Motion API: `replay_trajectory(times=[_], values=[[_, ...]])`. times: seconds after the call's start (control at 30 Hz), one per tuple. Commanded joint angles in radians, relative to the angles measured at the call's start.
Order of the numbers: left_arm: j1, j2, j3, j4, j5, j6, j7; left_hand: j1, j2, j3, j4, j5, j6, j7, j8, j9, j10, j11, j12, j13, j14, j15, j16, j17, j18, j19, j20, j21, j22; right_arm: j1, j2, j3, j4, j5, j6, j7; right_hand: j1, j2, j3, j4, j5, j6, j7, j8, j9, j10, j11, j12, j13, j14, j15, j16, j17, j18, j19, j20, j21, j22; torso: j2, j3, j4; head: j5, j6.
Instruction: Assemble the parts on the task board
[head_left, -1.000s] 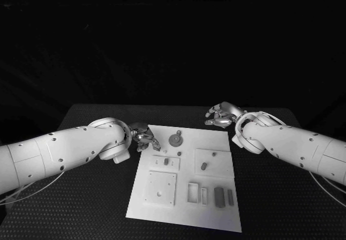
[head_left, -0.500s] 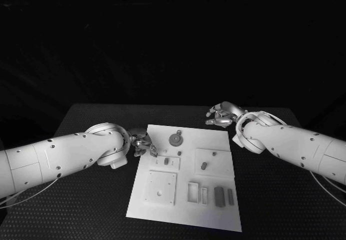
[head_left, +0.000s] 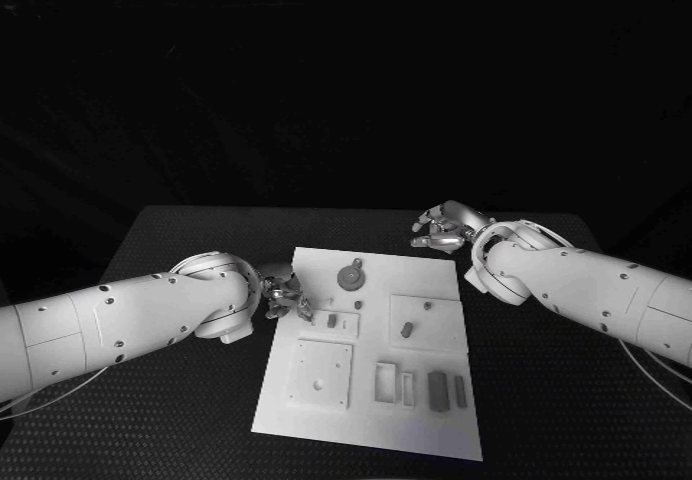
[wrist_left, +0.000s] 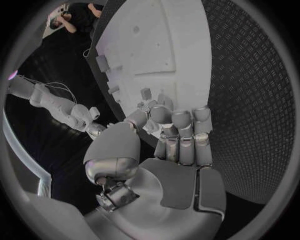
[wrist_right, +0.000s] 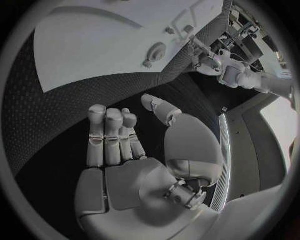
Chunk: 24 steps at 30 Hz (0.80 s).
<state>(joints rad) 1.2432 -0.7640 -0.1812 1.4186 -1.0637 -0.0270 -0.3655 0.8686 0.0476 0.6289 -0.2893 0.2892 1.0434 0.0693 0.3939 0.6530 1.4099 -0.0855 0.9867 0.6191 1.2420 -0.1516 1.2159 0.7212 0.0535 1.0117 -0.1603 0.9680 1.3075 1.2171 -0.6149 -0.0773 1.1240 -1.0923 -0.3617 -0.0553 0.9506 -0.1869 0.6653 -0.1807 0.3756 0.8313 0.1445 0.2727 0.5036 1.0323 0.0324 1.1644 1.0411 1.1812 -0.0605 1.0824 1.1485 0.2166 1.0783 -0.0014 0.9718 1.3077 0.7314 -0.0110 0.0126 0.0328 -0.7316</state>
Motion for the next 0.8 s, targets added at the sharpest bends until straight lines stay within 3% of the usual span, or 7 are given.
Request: replay_trajectory(times=[0.03, 0.33, 0.8], values=[[-0.001, 0.005, -0.001, 0.000, -0.015, 0.002, 0.000, 0.003, 0.006, 0.005, 0.000, 0.006, 0.053, -0.047, 0.005, 0.072, 0.002, -0.004, 0.004, -0.002, 0.012, -0.017, 0.006, 0.001, 0.001, 0.010, -0.091, 0.004, 0.020, 0.000, 0.001, 0.000, 0.002, -0.003, 0.006, 0.005, -0.006, 0.001, 0.000, -0.005, 0.004, 0.023, 0.015, 0.003, -0.001, -0.111, 0.016, 0.003, -0.001, -0.005, 0.001, 0.005, -0.001, 0.045, -0.001, -0.006, -0.007, 0.017, 0.000, 0.0005, -0.0005, -0.001, -0.001], [-0.009, 0.015, -0.001, -0.004, -0.023, 0.001, 0.001, 0.003, 0.006, 0.005, 0.000, 0.005, 0.053, -0.047, 0.005, 0.073, 0.002, -0.004, 0.004, -0.002, 0.012, -0.018, 0.006, 0.002, 0.001, 0.010, -0.091, 0.004, 0.020, 0.000, 0.002, 0.000, 0.003, -0.003, 0.006, 0.004, -0.006, 0.001, 0.000, -0.005, 0.005, 0.023, 0.015, 0.003, -0.001, -0.111, 0.016, 0.003, -0.002, -0.005, 0.001, 0.005, -0.001, 0.045, -0.001, -0.006, -0.007, 0.018, 0.000, 0.0017, -0.0006, -0.001, -0.001], [-0.025, 0.026, -0.001, -0.012, -0.049, -0.008, 0.002, 0.003, 0.006, 0.006, 0.001, 0.004, 0.053, -0.047, 0.005, 0.073, 0.002, -0.004, 0.005, -0.002, 0.012, -0.018, 0.006, 0.002, 0.001, 0.011, -0.092, 0.005, 0.020, 0.000, 0.002, 0.000, 0.004, -0.002, 0.011, 0.007, -0.005, 0.002, 0.000, -0.006, 0.004, 0.023, 0.015, 0.003, -0.001, -0.111, 0.016, 0.003, -0.002, -0.005, 0.001, 0.005, -0.002, 0.045, -0.001, -0.006, -0.007, 0.018, 0.000, 0.0005, -0.0001, -0.006, -0.002]])
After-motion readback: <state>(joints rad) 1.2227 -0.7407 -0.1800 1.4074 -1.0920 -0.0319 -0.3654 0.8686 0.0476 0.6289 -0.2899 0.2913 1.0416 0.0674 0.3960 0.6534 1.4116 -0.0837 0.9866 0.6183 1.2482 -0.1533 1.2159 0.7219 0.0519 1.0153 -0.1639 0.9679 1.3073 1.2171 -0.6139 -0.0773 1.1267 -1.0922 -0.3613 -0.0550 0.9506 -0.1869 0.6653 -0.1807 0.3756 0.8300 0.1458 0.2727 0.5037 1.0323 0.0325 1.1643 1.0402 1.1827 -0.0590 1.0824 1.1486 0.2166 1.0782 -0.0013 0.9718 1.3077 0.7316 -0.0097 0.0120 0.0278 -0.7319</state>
